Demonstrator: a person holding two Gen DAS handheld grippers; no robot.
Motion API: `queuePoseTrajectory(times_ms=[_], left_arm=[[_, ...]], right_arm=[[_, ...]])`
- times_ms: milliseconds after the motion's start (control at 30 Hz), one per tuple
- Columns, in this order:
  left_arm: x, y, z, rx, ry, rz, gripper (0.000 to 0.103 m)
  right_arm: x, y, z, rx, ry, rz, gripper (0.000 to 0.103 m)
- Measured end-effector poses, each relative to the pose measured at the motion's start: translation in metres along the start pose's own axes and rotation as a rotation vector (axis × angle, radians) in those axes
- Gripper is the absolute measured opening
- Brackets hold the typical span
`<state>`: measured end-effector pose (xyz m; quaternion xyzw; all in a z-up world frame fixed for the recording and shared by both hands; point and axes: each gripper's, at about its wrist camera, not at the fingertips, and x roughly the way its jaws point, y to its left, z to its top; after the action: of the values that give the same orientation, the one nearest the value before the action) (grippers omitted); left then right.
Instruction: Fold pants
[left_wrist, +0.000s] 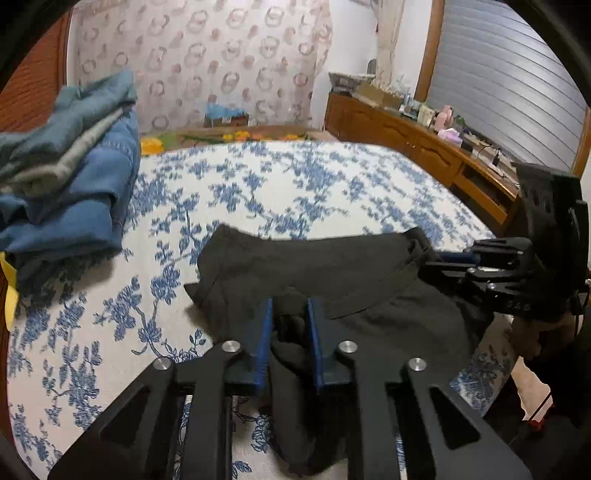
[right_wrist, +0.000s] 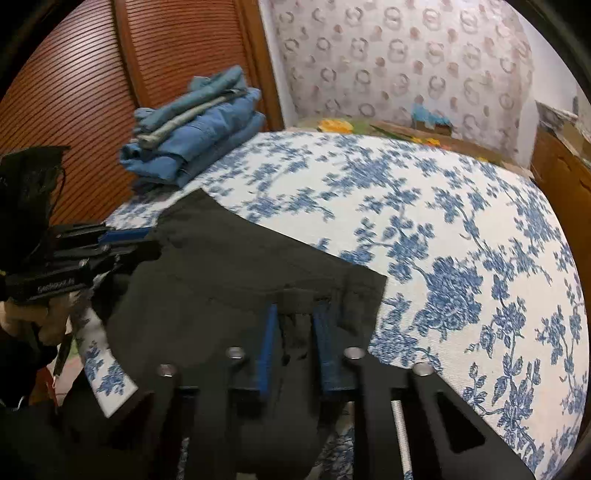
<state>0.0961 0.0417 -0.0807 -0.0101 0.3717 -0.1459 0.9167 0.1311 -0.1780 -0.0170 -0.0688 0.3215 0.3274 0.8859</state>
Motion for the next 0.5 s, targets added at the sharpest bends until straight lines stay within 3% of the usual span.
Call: queuePoseTrajectory(times_ms=[267, 500], left_arm=[[-0.043, -0.017, 0.019, 0.035, -0.132, -0.023, 0.012], [-0.029, -0.010, 0.046, 0.060, -0.142, 0.016, 0.012]], right_arm=[[-0.036, 0.011, -0.001, -0.023, -0.120, -0.020, 0.012], [-0.051, 0.008, 0.010, -0.024, -0.185, -0.070, 0.012]])
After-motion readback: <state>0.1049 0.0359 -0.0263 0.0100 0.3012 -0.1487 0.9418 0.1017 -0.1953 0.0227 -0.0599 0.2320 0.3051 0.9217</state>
